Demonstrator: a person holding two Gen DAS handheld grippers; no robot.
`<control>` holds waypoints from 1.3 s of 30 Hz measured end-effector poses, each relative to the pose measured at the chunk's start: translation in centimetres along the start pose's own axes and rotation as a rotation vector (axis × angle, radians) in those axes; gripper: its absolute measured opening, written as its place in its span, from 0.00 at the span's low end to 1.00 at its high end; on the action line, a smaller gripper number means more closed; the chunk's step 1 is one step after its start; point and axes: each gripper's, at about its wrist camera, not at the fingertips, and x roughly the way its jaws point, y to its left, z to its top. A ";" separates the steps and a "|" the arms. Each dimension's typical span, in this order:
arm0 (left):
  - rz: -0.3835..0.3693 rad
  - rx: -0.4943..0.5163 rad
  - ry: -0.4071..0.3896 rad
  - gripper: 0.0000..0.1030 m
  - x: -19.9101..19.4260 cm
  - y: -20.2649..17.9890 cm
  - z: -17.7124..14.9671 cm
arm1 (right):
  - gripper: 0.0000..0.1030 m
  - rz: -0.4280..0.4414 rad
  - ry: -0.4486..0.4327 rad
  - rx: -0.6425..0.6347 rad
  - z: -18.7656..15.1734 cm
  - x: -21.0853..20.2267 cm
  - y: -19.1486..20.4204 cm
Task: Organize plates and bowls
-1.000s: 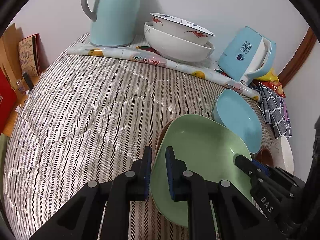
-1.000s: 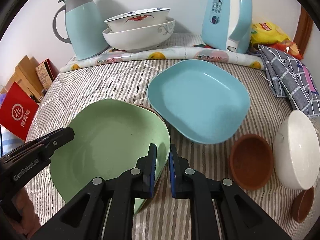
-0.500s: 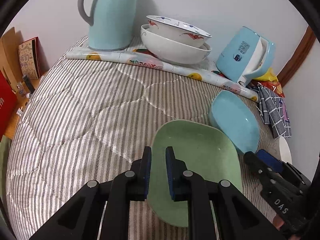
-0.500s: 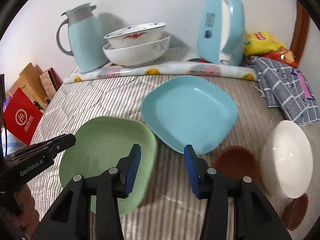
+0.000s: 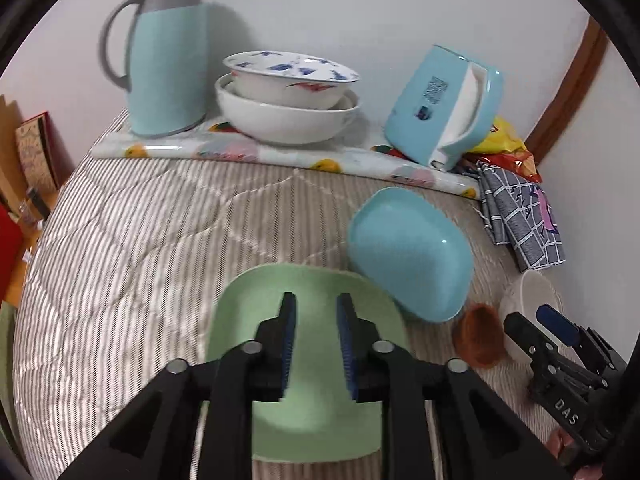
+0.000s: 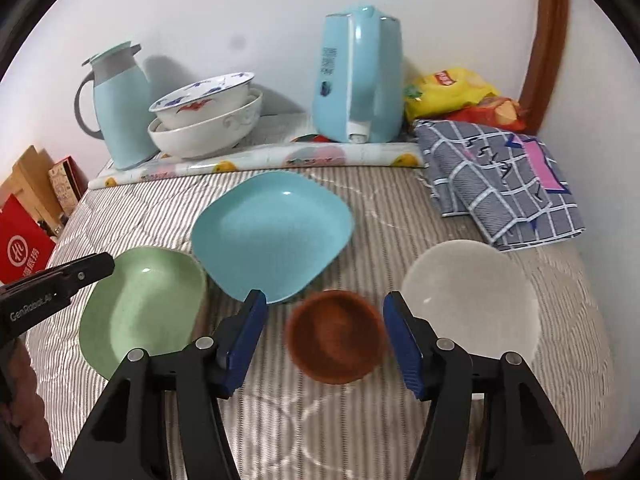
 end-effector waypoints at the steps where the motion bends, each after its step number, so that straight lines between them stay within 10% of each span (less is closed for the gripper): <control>1: -0.001 0.010 -0.004 0.27 0.1 -0.6 0.2 | 0.59 0.003 0.000 0.009 0.1 -0.1 -0.4; 6: 0.034 0.037 0.001 0.40 1.5 -2.9 1.7 | 0.59 0.041 -0.001 0.060 1.1 -0.1 -2.4; 39: 0.016 0.042 0.150 0.33 12.1 -4.3 5.4 | 0.39 0.016 0.169 -0.031 6.4 12.0 -0.7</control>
